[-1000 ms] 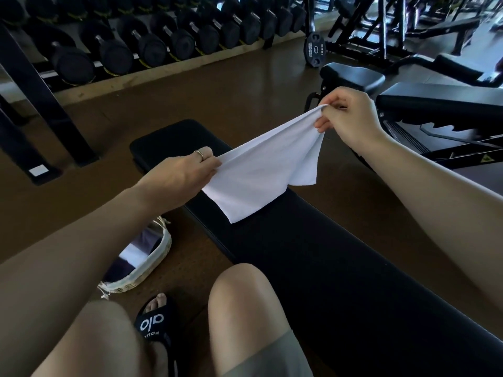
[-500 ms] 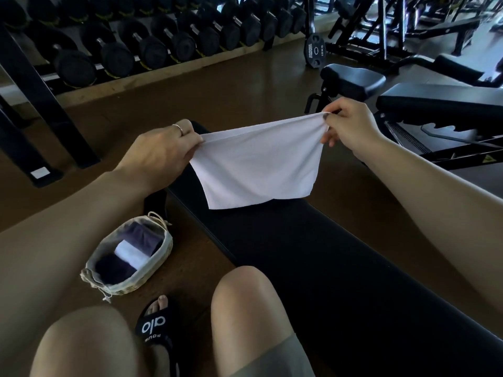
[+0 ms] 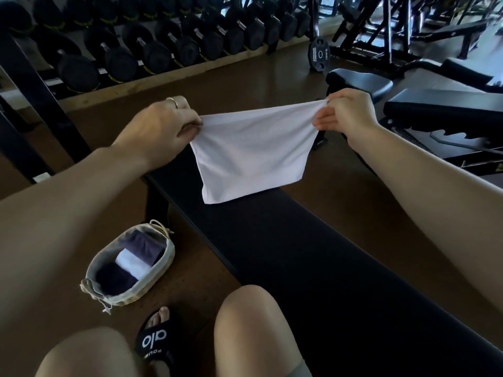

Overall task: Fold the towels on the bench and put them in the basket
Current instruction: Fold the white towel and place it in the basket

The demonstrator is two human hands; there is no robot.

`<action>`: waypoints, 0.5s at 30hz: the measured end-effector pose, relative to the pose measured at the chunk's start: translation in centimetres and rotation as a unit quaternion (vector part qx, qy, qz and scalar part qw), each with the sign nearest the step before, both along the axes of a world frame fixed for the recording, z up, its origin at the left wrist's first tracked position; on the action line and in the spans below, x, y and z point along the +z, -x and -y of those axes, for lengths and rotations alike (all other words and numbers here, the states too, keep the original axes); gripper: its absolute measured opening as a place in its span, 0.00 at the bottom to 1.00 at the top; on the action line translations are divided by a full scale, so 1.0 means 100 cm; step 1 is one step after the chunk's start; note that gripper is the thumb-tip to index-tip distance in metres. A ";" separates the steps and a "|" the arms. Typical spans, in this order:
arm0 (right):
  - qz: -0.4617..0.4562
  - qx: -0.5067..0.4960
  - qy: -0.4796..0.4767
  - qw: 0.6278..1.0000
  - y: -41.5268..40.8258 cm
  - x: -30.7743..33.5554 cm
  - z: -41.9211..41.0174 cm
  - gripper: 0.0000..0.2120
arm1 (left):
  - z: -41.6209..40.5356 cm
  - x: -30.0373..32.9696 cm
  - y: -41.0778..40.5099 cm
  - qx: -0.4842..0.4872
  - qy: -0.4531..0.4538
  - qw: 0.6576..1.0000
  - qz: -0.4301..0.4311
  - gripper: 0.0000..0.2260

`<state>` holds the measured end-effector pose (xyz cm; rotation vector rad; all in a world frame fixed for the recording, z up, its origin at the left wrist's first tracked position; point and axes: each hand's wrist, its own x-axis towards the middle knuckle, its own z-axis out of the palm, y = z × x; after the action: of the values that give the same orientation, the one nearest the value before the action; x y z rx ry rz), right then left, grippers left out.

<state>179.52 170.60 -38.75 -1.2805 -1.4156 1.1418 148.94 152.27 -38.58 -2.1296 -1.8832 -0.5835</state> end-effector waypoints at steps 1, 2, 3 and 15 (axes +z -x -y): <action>-0.015 -0.001 0.007 1.000 -0.001 -0.002 0.000 0.09 | 0.001 -0.003 0.000 -0.008 0.005 1.000 0.009 0.10; -0.023 -0.007 0.012 1.000 -0.002 -0.004 0.000 0.08 | 0.001 -0.006 -0.001 -0.012 0.009 1.000 0.014 0.11; -0.023 -0.017 0.017 0.999 -0.003 -0.006 0.000 0.08 | 0.002 -0.007 -0.001 -0.013 0.013 1.000 0.013 0.12; -0.101 -0.060 0.046 0.992 0.032 0.004 -0.025 0.07 | -0.021 0.001 0.001 0.115 -0.054 0.991 -0.046 0.11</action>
<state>176.34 173.12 -38.38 -1.2591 -1.1338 1.2292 148.87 154.39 -38.45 -1.8089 -1.9632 -0.5148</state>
